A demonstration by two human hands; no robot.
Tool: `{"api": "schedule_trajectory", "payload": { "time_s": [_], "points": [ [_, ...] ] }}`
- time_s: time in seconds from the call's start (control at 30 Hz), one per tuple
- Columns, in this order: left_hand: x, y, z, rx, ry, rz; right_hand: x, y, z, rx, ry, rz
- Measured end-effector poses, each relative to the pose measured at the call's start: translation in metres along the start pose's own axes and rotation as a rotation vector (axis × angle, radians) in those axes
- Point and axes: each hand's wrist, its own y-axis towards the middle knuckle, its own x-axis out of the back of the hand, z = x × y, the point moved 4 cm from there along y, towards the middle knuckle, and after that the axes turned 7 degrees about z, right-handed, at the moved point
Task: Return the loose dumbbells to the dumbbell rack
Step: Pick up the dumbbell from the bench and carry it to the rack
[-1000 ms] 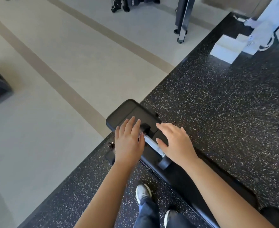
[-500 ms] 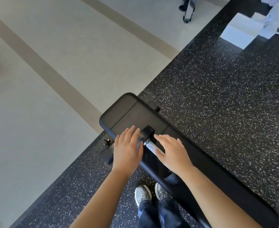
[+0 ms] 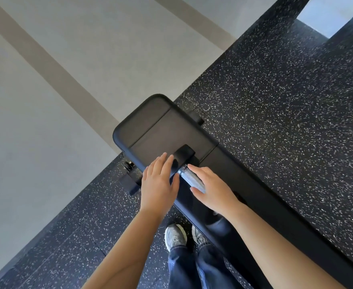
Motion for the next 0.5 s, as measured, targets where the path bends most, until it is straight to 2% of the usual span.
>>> {"api": "schedule_trajectory", "payload": {
  "time_s": [0.27, 0.5],
  "points": [
    [-0.033, 0.002, 0.014, 0.053, -0.094, 0.039, -0.020, 0.018, -0.027, 0.029, 0.183, 0.143],
    [-0.043, 0.005, 0.019, 0.054, -0.182, -0.016, -0.014, 0.032, -0.030, 0.063, 0.431, 0.273]
  ]
}}
